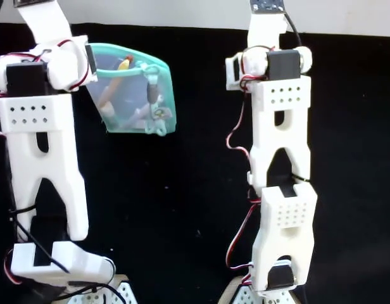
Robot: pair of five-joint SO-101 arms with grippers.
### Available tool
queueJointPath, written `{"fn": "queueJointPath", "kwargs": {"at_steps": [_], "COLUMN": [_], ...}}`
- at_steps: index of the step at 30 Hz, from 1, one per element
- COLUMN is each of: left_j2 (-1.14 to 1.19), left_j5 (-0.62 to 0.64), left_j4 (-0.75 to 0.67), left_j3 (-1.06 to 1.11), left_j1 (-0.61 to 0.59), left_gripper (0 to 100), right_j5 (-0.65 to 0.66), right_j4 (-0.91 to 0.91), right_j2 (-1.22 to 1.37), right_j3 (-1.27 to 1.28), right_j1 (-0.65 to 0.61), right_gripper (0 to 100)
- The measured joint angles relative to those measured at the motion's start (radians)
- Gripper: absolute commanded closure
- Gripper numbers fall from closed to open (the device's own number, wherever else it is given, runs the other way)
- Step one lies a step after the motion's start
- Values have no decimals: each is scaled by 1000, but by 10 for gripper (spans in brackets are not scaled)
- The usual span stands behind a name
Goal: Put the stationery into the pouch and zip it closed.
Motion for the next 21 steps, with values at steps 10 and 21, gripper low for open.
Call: {"fn": "queueJointPath", "kwargs": {"at_steps": [10, 21], "left_j2": [-2, -2], "left_j5": [0, -34], "left_j4": [-68, -68], "left_j3": [75, 80], "left_j1": [-48, -48], "left_gripper": [981, 920], "right_j5": [0, 0], "right_j4": [0, 0], "right_j2": [0, 0], "right_j3": [20, 117], "right_j1": [0, 0], "right_gripper": [779, 779]}}
